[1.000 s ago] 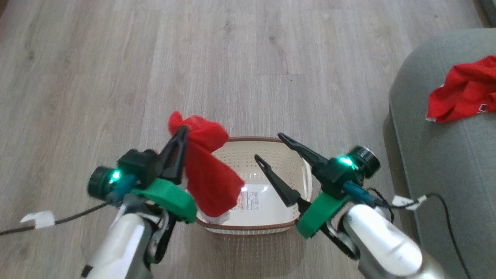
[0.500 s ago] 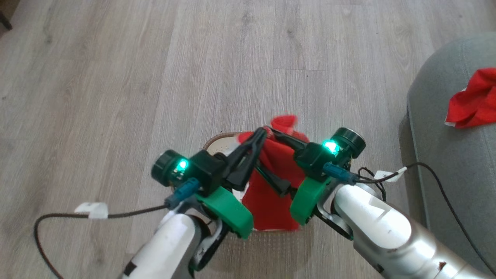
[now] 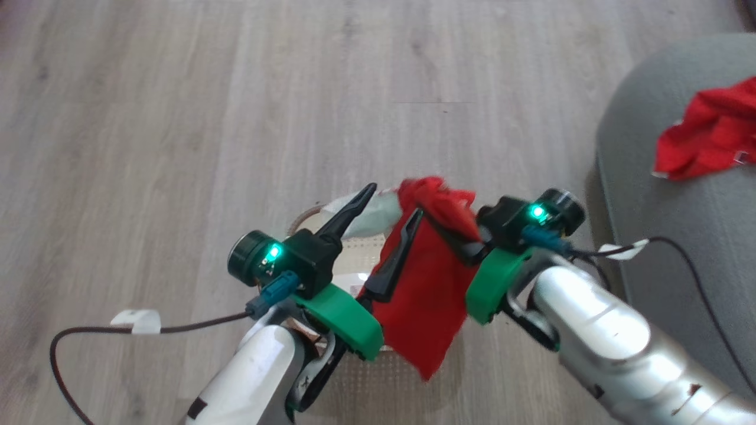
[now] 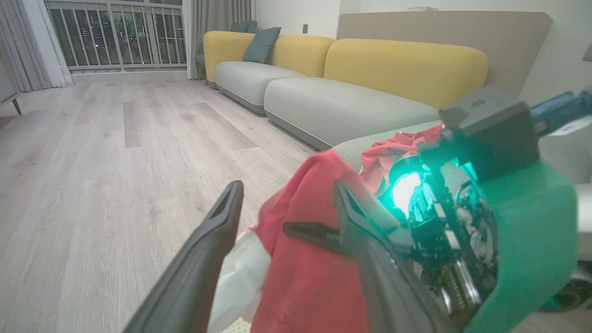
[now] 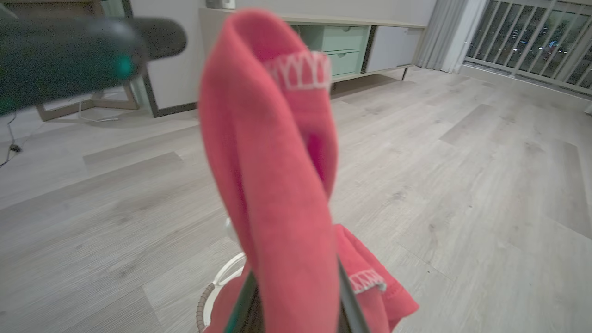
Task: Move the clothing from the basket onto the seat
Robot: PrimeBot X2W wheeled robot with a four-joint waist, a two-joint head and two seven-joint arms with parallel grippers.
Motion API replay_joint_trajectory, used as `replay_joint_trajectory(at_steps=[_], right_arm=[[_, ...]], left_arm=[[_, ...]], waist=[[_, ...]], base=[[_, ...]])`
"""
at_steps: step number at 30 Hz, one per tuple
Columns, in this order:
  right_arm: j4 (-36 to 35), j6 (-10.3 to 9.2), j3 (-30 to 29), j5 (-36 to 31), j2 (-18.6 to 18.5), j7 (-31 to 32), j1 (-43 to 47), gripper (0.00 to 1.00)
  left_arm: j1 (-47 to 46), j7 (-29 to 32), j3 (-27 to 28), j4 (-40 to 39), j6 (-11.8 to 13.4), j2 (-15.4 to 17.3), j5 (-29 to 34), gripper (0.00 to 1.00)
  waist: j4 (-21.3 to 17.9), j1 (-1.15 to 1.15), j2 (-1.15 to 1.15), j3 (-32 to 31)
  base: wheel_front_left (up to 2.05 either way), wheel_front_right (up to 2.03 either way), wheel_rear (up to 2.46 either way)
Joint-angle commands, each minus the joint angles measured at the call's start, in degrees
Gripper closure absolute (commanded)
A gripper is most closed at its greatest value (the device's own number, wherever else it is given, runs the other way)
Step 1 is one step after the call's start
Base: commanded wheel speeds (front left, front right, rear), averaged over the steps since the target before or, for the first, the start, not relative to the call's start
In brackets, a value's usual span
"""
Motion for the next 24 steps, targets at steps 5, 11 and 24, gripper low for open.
replay_joint_trajectory(at_steps=[5, 11, 24], right_arm=[[-4.18, -0.02, -4.07, -0.39, -1.75, -0.37, -2.36, 1.0], [-7.28, -0.02, -8.65, -1.36, -3.86, -0.37, -3.02, 1.0], [-10.07, -0.02, -19.43, -2.26, -6.5, -0.37, 0.5, 1.0]], left_arm=[[-1.92, -1.97, 2.13, 0.58, 0.49, 0.78, 0.19, 0.0], [-1.96, -3.46, 0.45, 3.26, -0.38, 0.08, 0.24, 0.0], [-3.17, -5.1, -4.99, 7.67, -2.28, -2.03, 0.39, 0.0]], waist=[[-6.66, 0.0, 0.0, 0.7], [-15.78, 0.0, 0.0, 1.85], [-27.04, 0.0, 0.0, 4.48]], base=[[0.0, 0.0, 0.0], [0.0, 0.0, 0.0], [0.0, 0.0, 0.0]])
